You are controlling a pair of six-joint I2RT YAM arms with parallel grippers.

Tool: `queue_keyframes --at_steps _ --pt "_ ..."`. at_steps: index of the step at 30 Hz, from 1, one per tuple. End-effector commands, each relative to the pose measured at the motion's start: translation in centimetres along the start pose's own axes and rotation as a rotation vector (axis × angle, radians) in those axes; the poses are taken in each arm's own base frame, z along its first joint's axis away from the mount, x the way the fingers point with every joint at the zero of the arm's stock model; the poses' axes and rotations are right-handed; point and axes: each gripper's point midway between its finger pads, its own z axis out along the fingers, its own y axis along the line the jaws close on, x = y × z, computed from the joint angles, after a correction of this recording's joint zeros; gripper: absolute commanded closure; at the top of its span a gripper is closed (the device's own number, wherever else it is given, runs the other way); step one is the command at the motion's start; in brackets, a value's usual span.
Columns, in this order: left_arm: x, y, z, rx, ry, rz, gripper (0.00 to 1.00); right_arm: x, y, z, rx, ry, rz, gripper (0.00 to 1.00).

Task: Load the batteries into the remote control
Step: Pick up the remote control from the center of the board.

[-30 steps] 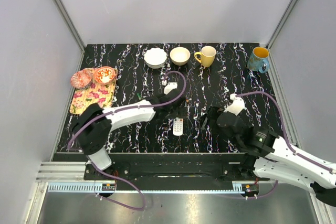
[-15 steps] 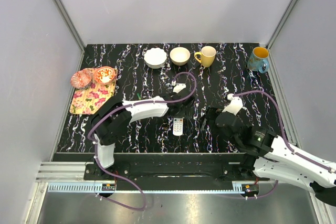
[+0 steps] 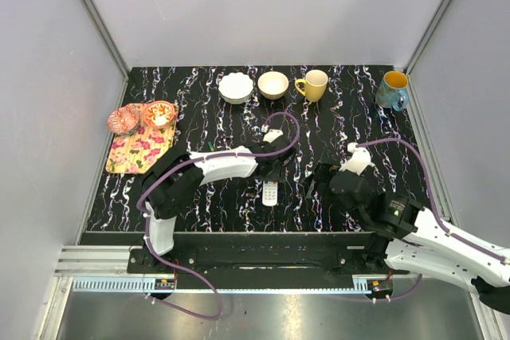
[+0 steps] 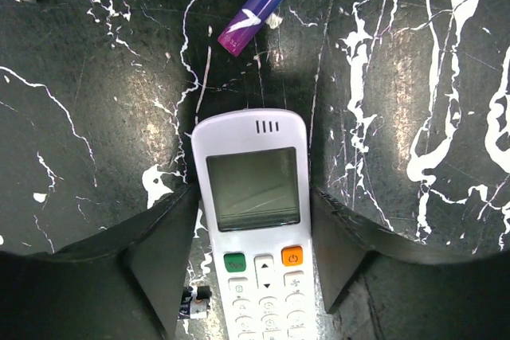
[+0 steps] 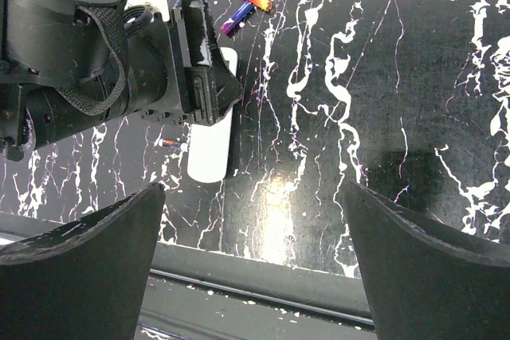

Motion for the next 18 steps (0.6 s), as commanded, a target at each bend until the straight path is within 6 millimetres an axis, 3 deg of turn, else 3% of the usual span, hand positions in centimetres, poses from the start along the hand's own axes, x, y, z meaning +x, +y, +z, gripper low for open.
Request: queue_keyframes --at_steps 1,4,5,9,12,13,14,15,16,17,18 --pt "-0.1 -0.8 0.4 0.018 0.003 0.014 0.42 -0.2 0.0 0.2 0.004 -0.016 0.009 0.0" --pt "0.1 -0.7 0.7 0.018 0.009 0.021 0.52 -0.3 0.1 0.1 -0.001 -0.018 0.012 0.0" --pt "0.0 -0.7 0.6 0.018 0.003 0.026 0.63 -0.3 0.1 0.0 -0.002 -0.018 0.011 0.0" --pt "-2.2 -0.5 -1.3 0.02 -0.072 0.024 0.85 -0.8 0.7 -0.3 -0.021 -0.02 0.02 0.0" --pt "-5.6 -0.8 -5.2 0.081 -0.182 -0.005 0.97 -1.8 1.4 -0.7 -0.036 -0.038 0.012 0.0" --pt "-6.7 -0.6 -7.6 0.125 -0.23 -0.024 1.0 -2.0 1.7 -0.7 -0.041 -0.04 0.007 0.0" --pt "-7.9 -1.1 -8.8 0.177 -0.28 -0.042 1.0 -2.3 2.1 -0.6 -0.052 -0.047 0.006 0.0" --pt "-9.2 -1.1 -11.7 0.259 -0.332 -0.076 1.0 -2.7 2.6 -0.8 -0.067 -0.054 0.005 0.0" --pt "-8.7 -0.5 -12.0 0.288 -0.334 -0.089 1.0 -2.8 2.9 -0.7 -0.076 -0.059 0.007 0.0" --pt "-9.9 -1.1 -13.5 0.372 -0.392 -0.128 1.0 -3.3 3.6 -0.7 -0.103 -0.077 0.024 0.0" --pt "-10.8 -0.8 -16.5 0.467 -0.445 -0.166 1.0 -3.2 3.8 -0.6 -0.119 -0.078 0.033 0.0"
